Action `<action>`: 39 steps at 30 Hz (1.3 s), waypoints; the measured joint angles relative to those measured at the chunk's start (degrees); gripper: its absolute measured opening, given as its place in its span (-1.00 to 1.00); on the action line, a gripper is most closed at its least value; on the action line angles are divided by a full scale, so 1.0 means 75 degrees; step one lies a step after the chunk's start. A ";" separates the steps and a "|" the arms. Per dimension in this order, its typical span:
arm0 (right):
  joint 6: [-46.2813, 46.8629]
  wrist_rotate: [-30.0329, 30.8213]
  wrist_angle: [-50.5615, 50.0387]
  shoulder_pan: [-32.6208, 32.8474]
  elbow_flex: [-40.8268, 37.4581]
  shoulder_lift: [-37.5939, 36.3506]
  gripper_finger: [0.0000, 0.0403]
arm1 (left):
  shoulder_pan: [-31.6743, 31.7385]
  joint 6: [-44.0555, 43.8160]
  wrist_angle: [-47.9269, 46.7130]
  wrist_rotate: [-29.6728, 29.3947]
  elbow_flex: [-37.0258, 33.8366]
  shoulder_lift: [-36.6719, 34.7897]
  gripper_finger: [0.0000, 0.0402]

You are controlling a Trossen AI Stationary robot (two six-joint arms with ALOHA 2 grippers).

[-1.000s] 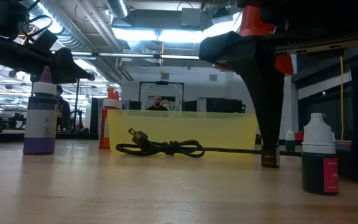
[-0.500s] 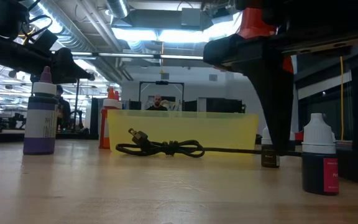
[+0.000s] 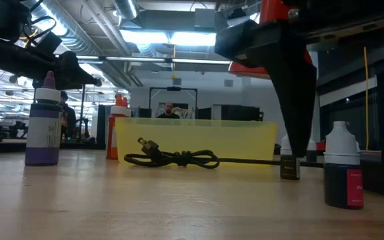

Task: Pick & Place food coloring
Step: Put the bottom small red food coloring bottle into the yellow container

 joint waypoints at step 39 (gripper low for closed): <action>0.0196 -0.0180 -0.1513 -0.0159 0.2046 0.0003 -0.69 | 0.0000 0.0001 0.0000 -0.0001 0.0001 0.0001 0.82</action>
